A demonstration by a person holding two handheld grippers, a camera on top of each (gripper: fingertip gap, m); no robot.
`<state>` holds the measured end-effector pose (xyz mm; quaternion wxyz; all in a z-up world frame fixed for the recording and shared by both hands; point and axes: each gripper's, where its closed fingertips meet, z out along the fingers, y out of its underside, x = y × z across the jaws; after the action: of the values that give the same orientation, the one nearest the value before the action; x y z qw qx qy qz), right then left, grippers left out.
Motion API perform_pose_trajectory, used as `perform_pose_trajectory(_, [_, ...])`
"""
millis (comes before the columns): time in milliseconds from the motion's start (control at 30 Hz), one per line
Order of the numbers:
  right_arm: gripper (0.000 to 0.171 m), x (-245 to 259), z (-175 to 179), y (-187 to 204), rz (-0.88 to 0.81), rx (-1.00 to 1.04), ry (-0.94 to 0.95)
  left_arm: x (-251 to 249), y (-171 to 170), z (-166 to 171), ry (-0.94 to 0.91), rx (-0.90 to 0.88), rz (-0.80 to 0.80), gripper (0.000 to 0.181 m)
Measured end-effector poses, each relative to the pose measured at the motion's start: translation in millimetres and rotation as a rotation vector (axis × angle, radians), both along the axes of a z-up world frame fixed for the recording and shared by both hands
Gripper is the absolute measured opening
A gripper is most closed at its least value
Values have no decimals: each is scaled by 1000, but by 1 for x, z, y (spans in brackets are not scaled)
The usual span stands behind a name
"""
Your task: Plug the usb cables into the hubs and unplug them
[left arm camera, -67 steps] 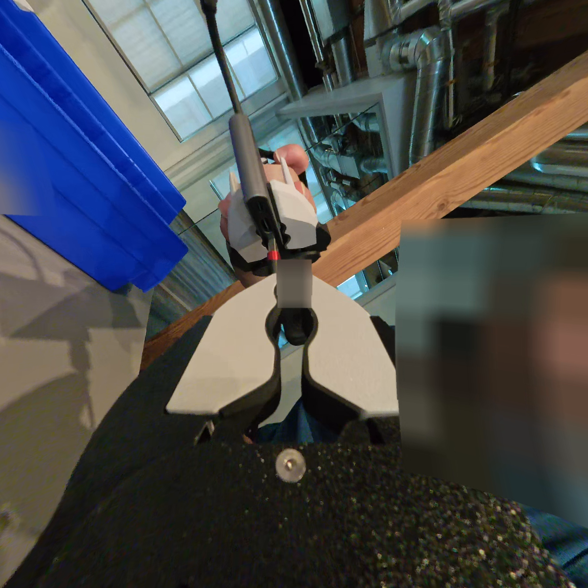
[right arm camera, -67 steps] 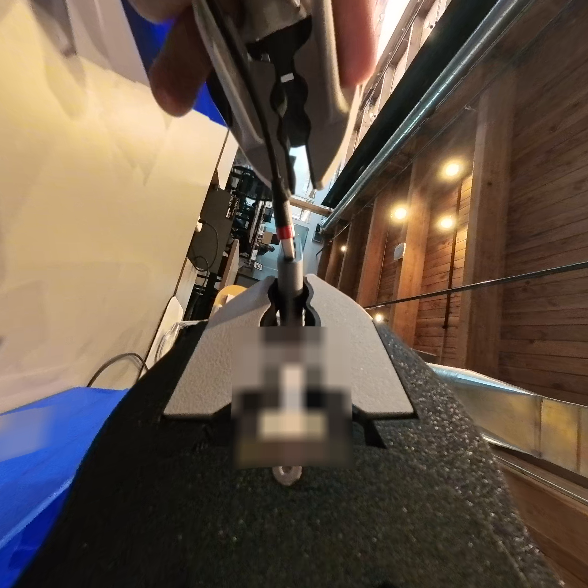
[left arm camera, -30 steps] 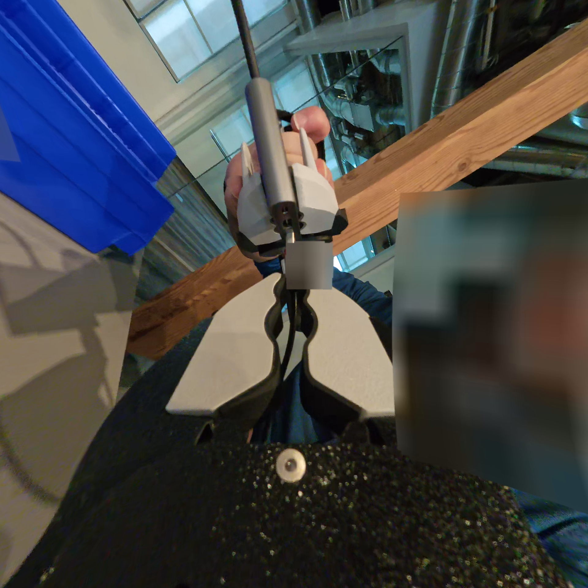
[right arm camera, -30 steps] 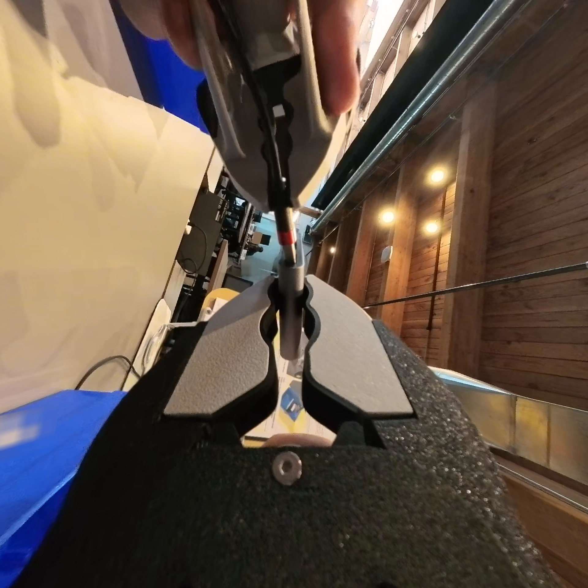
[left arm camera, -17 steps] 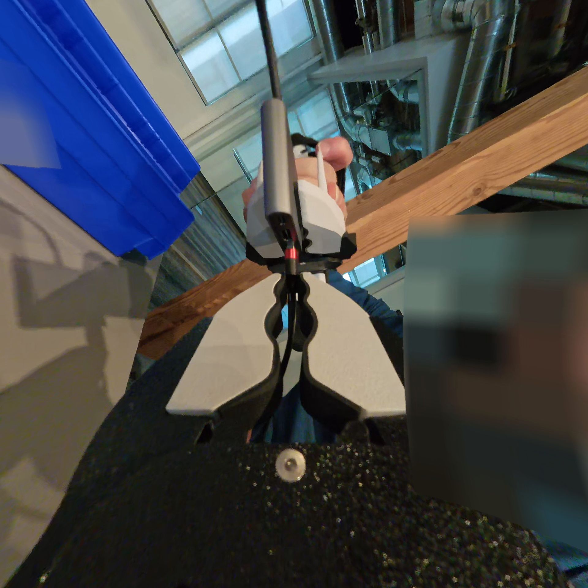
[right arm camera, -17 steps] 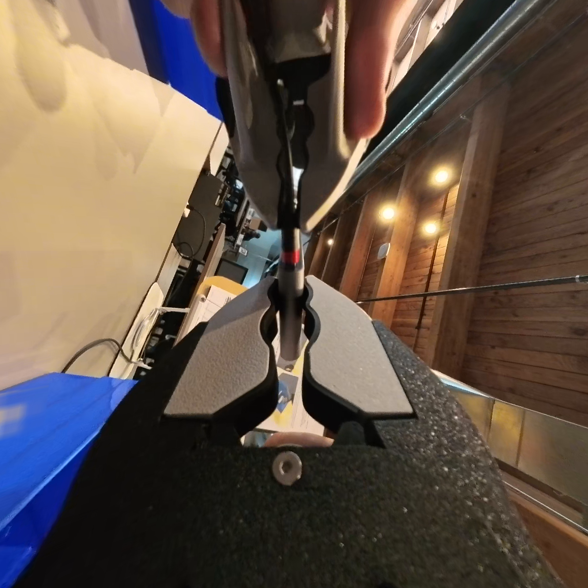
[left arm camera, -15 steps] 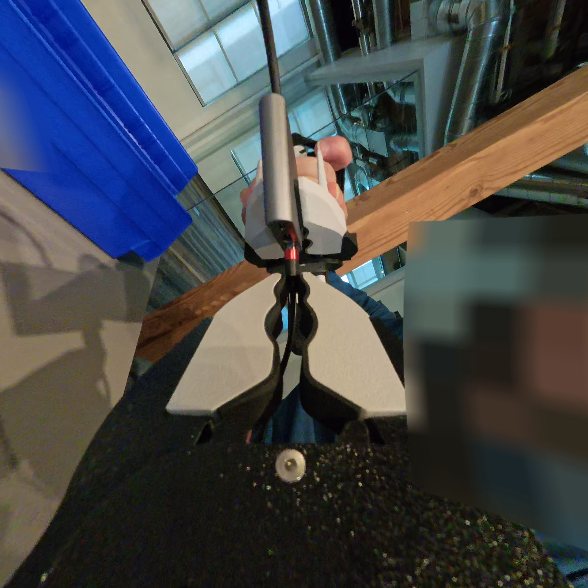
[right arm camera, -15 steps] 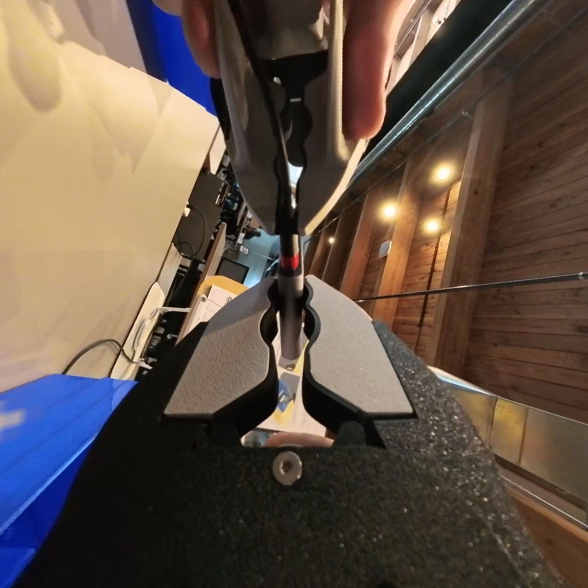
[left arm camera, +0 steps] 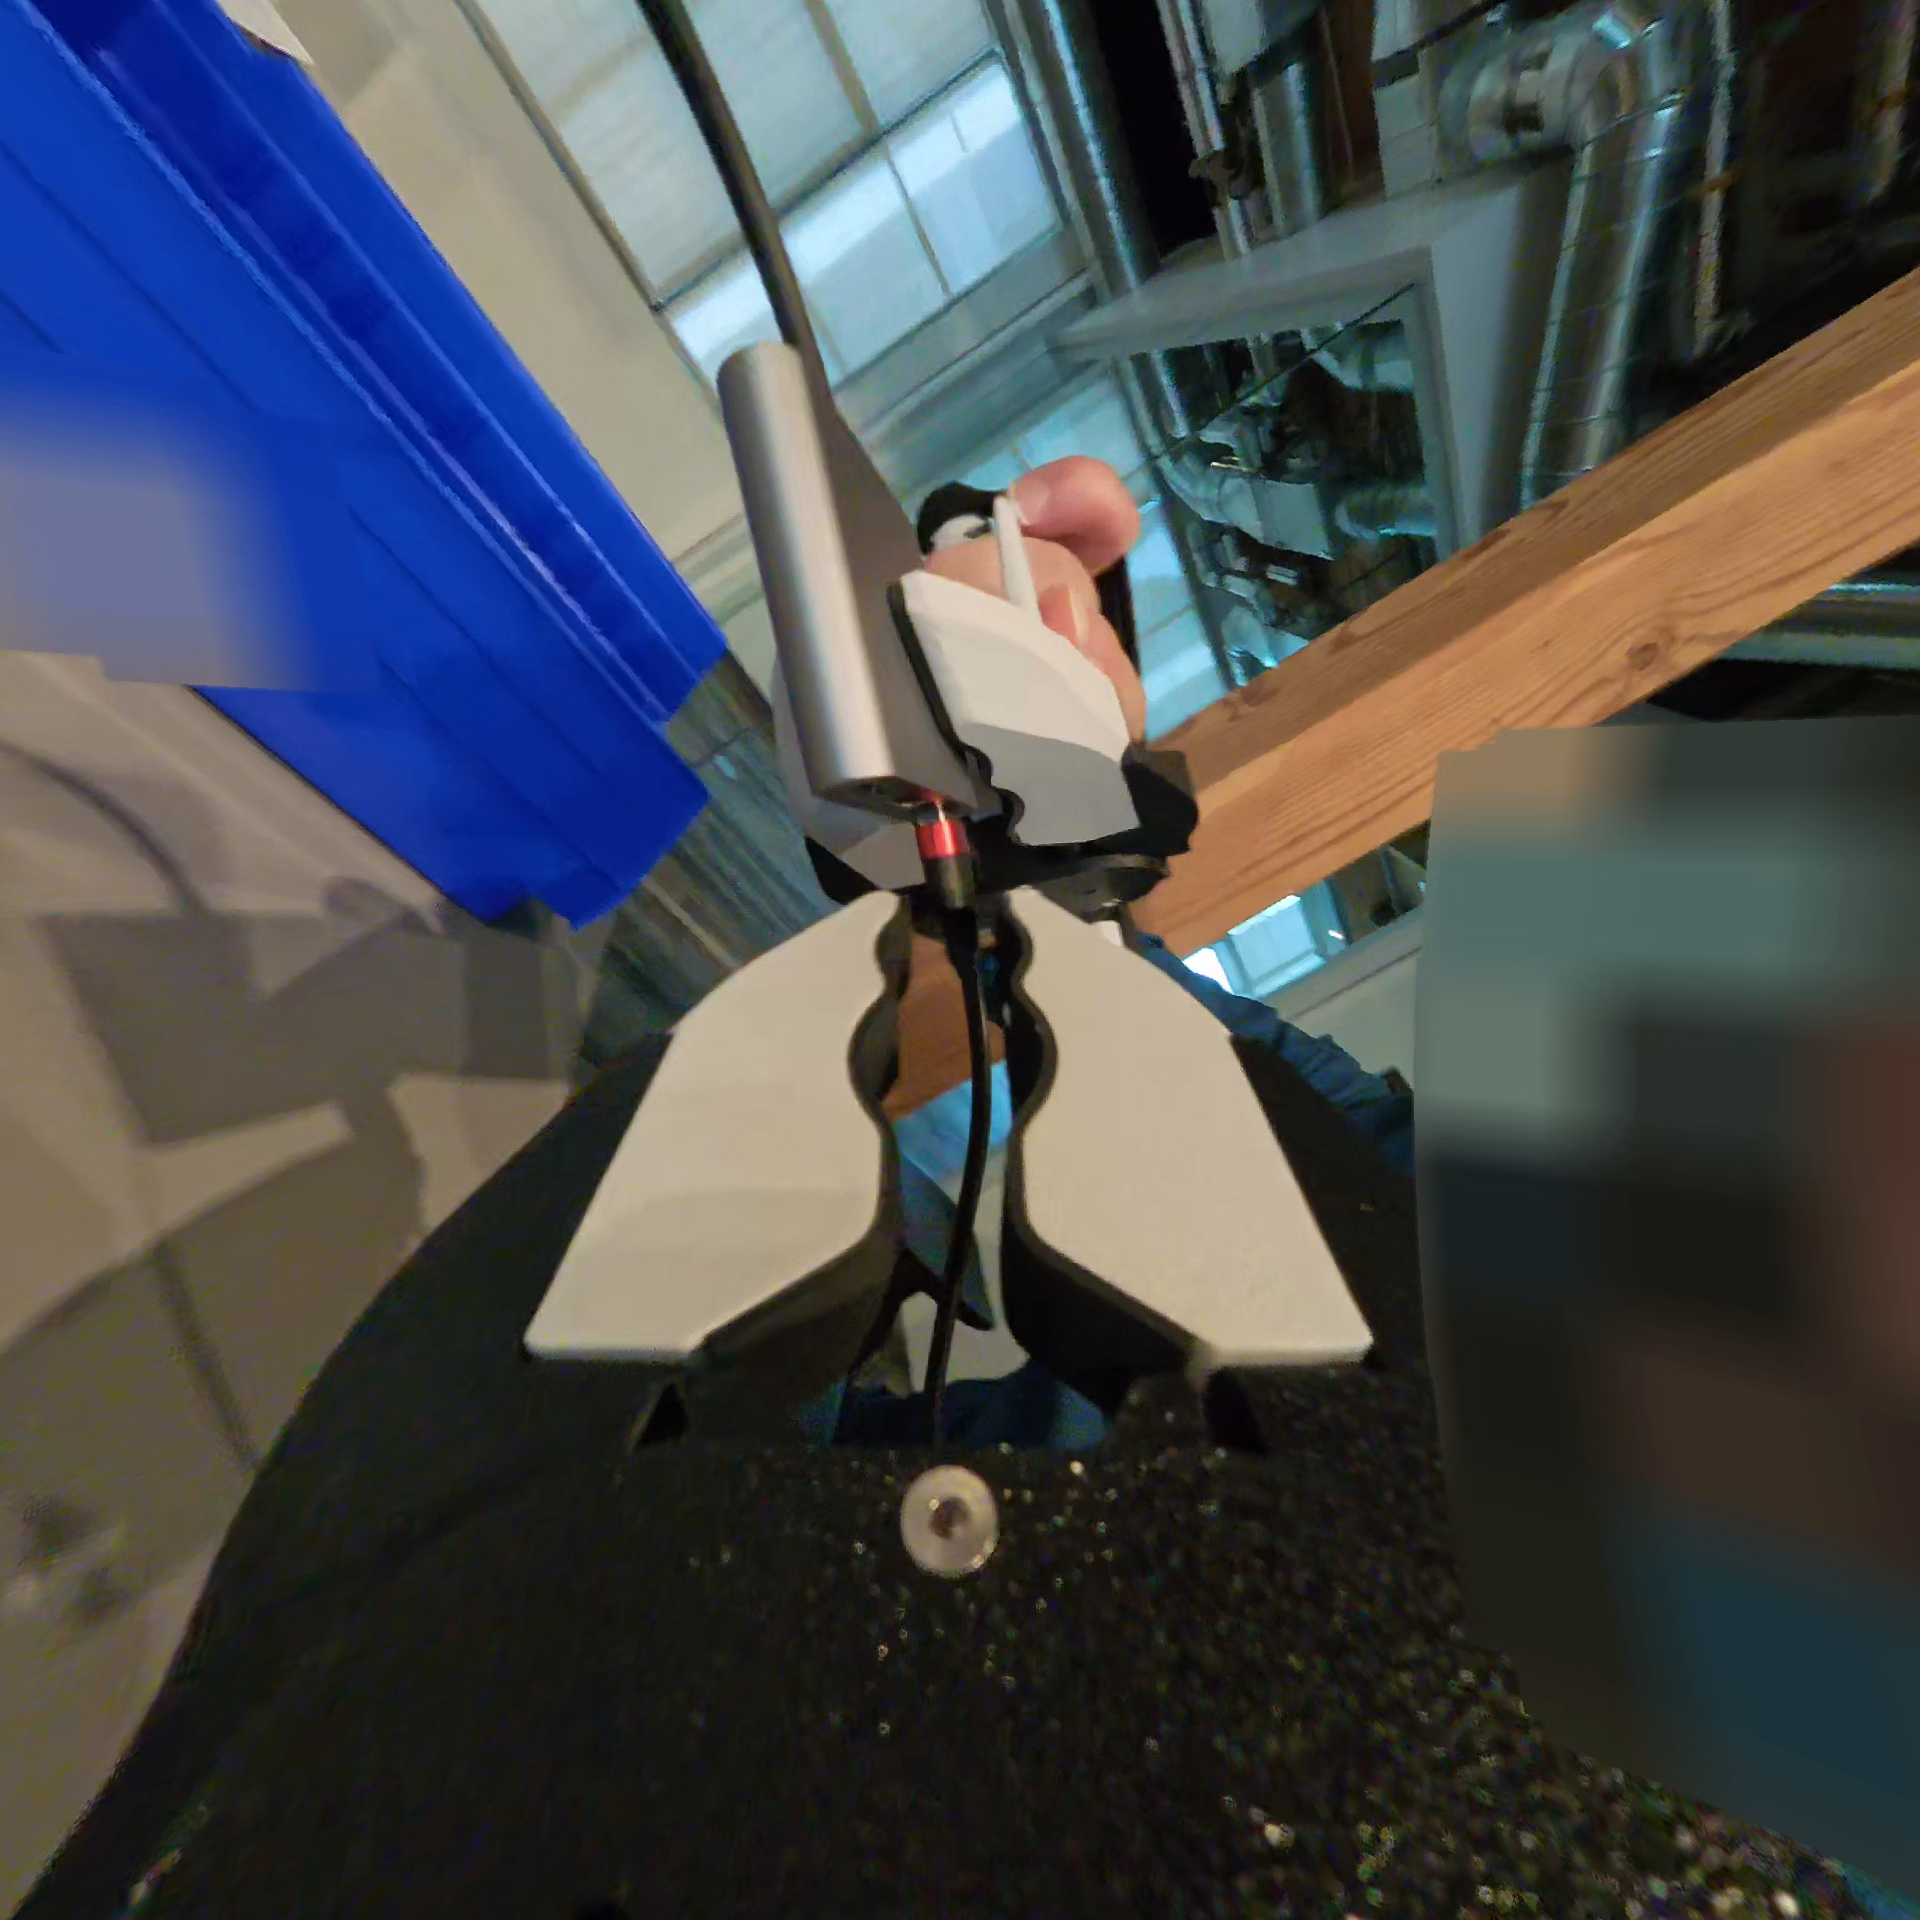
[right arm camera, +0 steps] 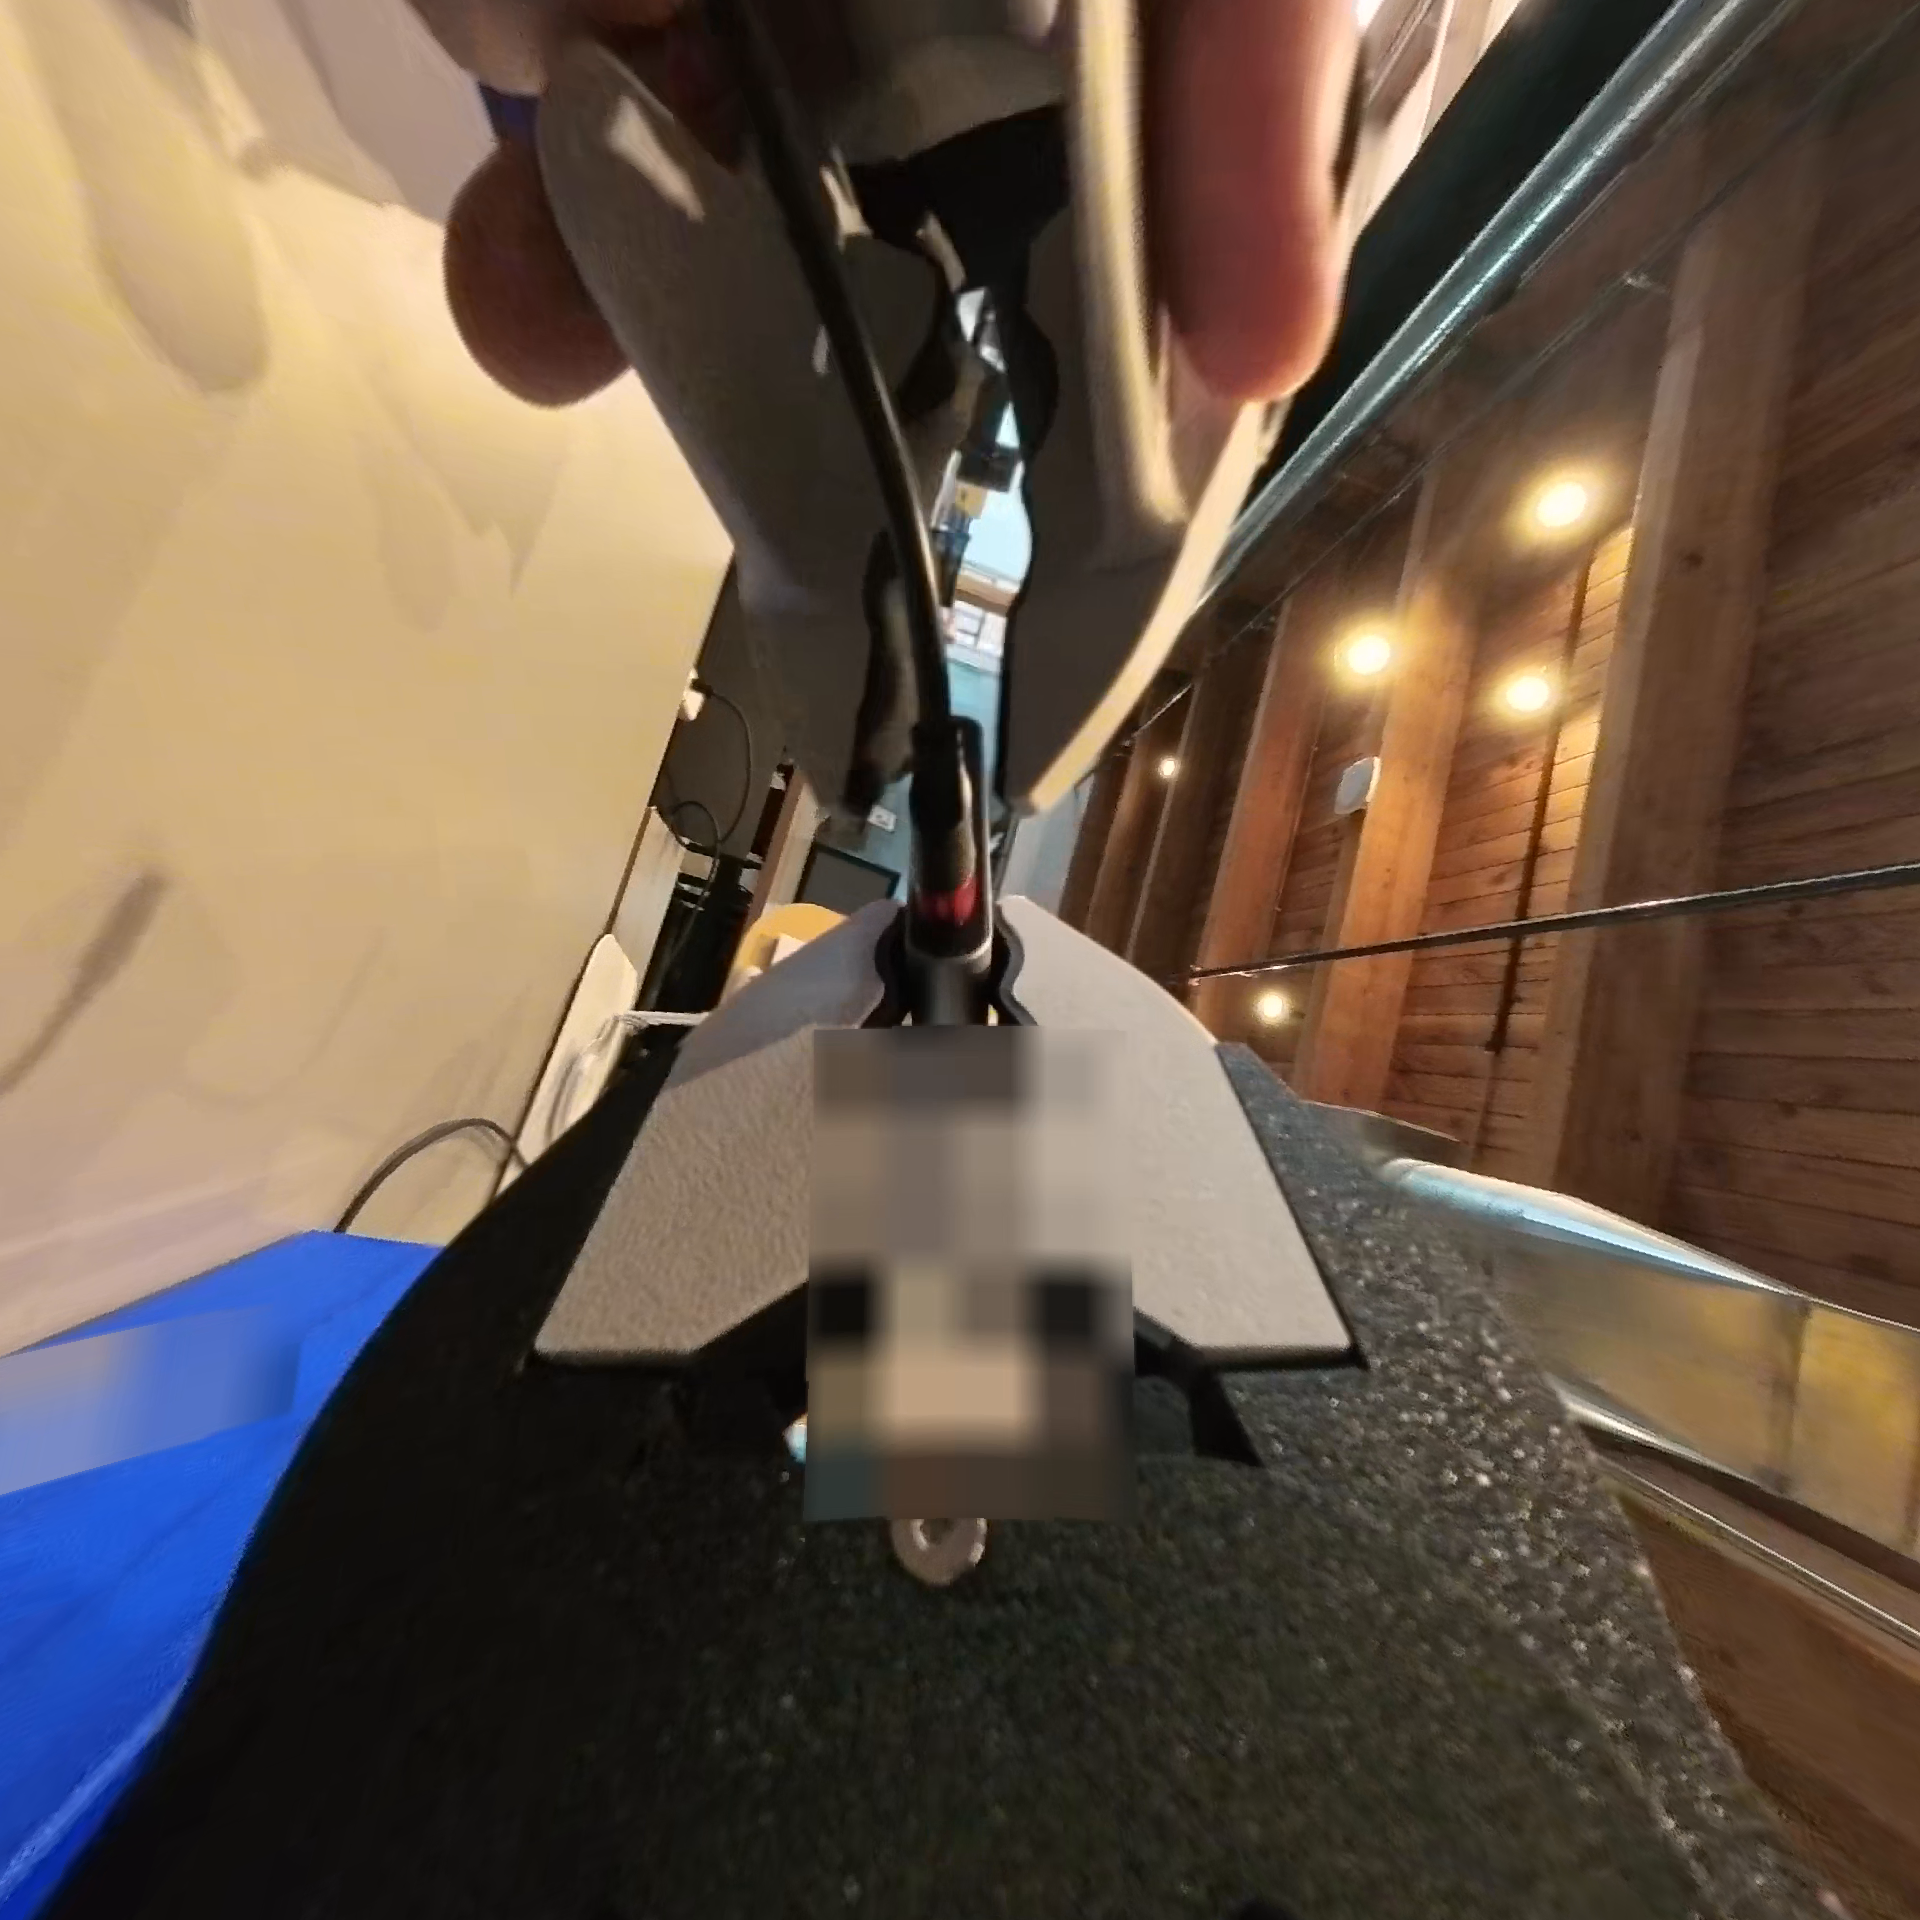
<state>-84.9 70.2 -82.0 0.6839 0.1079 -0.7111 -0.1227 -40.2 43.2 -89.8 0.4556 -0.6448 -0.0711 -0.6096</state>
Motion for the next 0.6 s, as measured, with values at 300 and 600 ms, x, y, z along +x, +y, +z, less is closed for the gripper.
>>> perform_pose_trajectory(300, [11, -33, -12, 46, -156, -186, -100, -81, -5, 19, 130, 19, 349, 39])
perform_pose_trajectory(600, [11, -86, -67, 97, -560, -381, -336, -140, -63, 81, 77, 225, 610, 25])
